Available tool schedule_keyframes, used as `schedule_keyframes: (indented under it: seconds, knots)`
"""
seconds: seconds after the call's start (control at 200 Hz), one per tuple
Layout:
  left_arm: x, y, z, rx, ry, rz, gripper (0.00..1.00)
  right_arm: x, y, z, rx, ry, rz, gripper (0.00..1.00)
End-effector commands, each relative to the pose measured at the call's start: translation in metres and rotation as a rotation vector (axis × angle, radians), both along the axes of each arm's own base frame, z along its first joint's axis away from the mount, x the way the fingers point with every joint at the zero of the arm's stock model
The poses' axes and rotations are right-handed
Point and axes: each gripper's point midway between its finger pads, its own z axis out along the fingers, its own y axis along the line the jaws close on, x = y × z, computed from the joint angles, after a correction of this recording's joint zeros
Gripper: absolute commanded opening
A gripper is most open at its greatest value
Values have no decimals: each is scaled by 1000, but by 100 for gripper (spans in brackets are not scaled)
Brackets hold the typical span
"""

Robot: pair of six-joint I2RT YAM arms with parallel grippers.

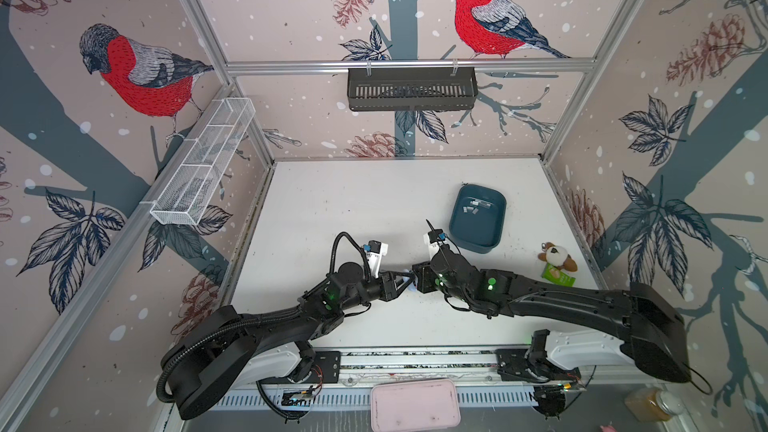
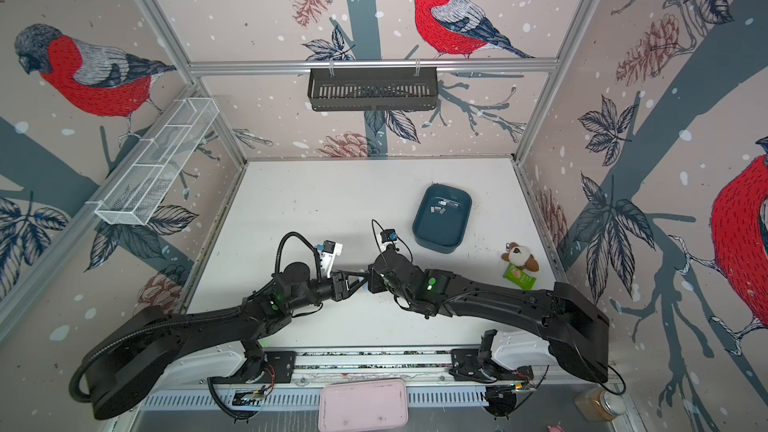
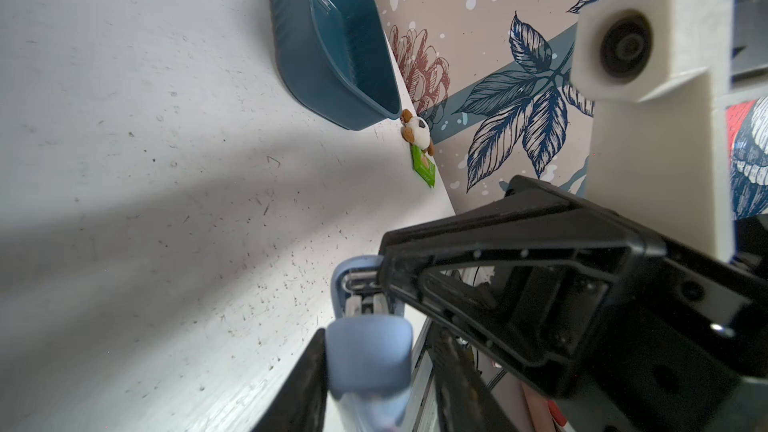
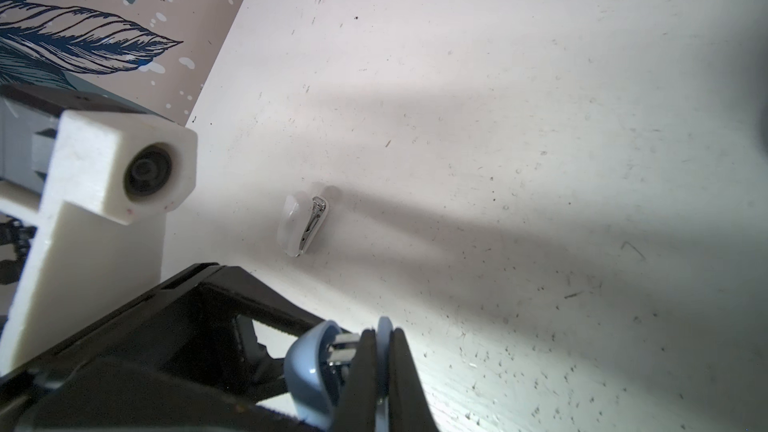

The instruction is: Load the staples into the stapler

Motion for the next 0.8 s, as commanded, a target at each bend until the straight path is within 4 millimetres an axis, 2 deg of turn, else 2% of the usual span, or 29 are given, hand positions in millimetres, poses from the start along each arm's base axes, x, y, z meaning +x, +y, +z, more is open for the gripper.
schedule_keyframes:
  seconds: [0.0, 0.065, 0.215, 0.666, 0.796]
  knots:
    - [0, -5, 18, -46, -60, -28, 35, 1, 6, 6, 40, -6, 0, 6]
    - [1, -4, 17, -35, -64, -19, 29, 1, 6, 6, 41, -3, -3, 6]
    - [2, -3, 19, -20, -86, -19, 25, 3, 3, 5, 62, 15, -23, 6]
    - [1, -1, 21, -10, -110, -19, 24, 13, -19, -16, 44, 92, -152, 7]
    - [1, -1, 20, -6, -112, -19, 24, 15, -22, -14, 66, 97, -164, 13]
